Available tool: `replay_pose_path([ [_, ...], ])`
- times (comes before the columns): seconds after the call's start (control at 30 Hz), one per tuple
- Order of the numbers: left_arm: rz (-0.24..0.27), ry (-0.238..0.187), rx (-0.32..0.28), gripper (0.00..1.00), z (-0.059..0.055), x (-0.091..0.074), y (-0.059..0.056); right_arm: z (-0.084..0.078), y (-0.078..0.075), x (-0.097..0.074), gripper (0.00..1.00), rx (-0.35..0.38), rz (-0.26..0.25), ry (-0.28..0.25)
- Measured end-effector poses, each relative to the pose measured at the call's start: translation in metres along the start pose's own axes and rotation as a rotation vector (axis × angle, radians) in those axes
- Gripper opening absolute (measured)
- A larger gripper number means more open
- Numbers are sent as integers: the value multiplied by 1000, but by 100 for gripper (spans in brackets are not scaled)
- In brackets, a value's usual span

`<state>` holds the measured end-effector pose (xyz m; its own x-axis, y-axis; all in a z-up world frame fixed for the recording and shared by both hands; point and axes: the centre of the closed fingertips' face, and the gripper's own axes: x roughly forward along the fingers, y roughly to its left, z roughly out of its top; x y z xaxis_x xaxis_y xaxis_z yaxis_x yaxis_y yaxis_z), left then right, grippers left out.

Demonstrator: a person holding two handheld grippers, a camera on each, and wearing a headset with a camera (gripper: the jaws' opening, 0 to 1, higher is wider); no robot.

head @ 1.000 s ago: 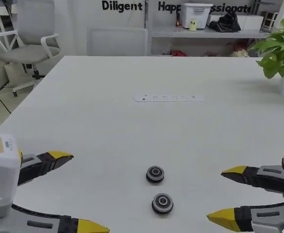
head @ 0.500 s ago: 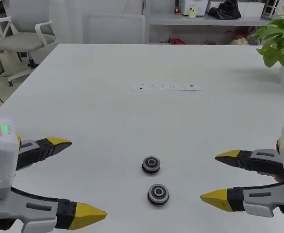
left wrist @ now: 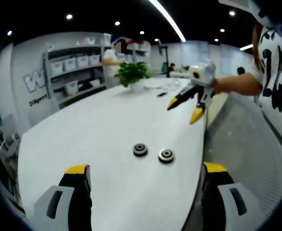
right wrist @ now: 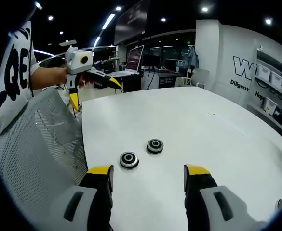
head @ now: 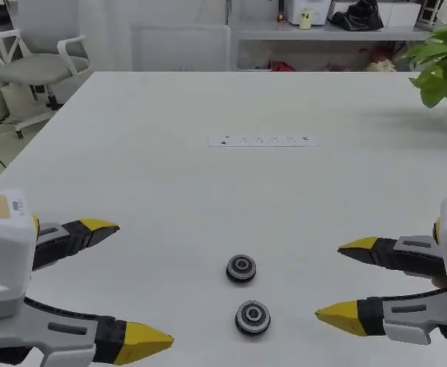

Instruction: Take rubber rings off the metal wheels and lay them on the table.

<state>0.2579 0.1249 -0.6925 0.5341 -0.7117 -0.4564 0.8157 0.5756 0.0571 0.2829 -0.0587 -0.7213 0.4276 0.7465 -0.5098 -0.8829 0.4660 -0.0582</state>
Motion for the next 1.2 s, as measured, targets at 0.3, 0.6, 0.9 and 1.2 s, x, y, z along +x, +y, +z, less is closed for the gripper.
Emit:
replay_pose_path([
  [0.3, -8, -6, -2, 95, 1, 5, 4, 0, 0, 10, 56, -22, 28, 14],
  [0.6, -26, -6, 8, 94, 3, 13, 3, 2, 1, 16, 56, -38, 46, 16],
  [0.9, -42, -10, 15, 92, 7, 21, 3, 1, 1, 19, 54, -48, 56, 11],
  [1.2, -74, 7, 35, 92, 5, 32, -3, 1, 1, 24, 53, -54, 71, 6],
])
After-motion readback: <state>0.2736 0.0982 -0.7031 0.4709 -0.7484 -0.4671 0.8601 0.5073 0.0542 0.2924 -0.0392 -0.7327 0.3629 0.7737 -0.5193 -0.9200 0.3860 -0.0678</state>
